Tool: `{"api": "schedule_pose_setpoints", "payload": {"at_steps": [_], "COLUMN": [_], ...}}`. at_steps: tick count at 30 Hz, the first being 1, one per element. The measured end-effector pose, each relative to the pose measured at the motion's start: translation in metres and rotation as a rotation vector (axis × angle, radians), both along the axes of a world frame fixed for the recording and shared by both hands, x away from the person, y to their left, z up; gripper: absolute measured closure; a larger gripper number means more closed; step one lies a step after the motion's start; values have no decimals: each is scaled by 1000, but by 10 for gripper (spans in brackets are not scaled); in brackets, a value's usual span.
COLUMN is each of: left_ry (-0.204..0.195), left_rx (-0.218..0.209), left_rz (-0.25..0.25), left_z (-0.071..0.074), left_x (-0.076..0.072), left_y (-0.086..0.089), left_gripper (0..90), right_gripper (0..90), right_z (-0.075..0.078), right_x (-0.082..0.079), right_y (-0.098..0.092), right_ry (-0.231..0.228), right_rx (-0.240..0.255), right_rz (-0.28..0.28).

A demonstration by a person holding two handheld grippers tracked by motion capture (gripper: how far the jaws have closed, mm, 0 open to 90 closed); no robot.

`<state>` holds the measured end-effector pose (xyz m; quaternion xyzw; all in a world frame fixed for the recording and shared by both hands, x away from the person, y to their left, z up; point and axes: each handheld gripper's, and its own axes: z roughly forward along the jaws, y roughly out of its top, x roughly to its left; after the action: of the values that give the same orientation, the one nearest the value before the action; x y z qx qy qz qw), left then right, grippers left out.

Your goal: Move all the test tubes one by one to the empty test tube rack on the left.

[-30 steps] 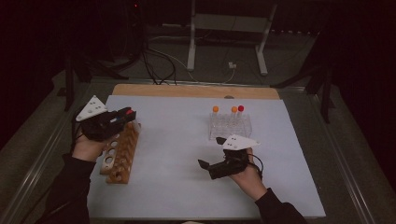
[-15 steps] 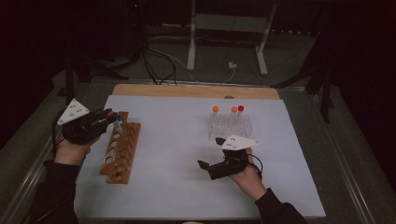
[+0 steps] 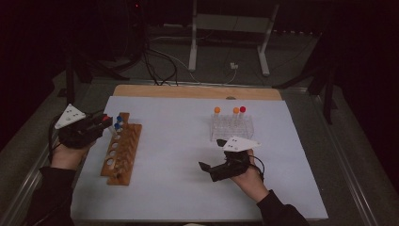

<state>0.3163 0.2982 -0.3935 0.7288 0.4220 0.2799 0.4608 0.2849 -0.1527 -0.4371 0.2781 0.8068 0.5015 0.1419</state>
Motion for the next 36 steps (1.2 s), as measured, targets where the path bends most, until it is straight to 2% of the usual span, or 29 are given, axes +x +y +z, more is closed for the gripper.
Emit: {"api": "schedule_pose_setpoints", "payload": {"at_steps": [5, 7, 12, 17, 21, 33, 36], "left_ry": [29, 42, 69, 83, 92, 131, 134], "left_rx": [-1, 23, 33, 43, 36, 88, 80], "left_rz": [-6, -8, -9, -10, -8, -7, -8], "left_z": [-9, -14, -22, -26, -29, -39, -40], "left_x": [2, 4, 7, 8, 8, 10, 10], "left_y": [-1, -3, -5, -7, -6, -10, -9], "left_gripper": [715, 715, 715, 715, 714, 713, 713], "right_gripper": [0, 0, 0, 0, 0, 0, 0], "right_z": [-1, 0, 0, 0, 0, 1, 1], "right_x": [0, 0, 0, 0, 1, 1, 1], "right_y": [0, 0, 0, -1, -1, -2, -2], "right_ry": [4, 1, 4, 4, 3, 6, 4], "right_rx": [1, -2, 0, 3, 5, 8, 6], "right_rz": [2, 4, 4, 5, 3, 1, 2]}}
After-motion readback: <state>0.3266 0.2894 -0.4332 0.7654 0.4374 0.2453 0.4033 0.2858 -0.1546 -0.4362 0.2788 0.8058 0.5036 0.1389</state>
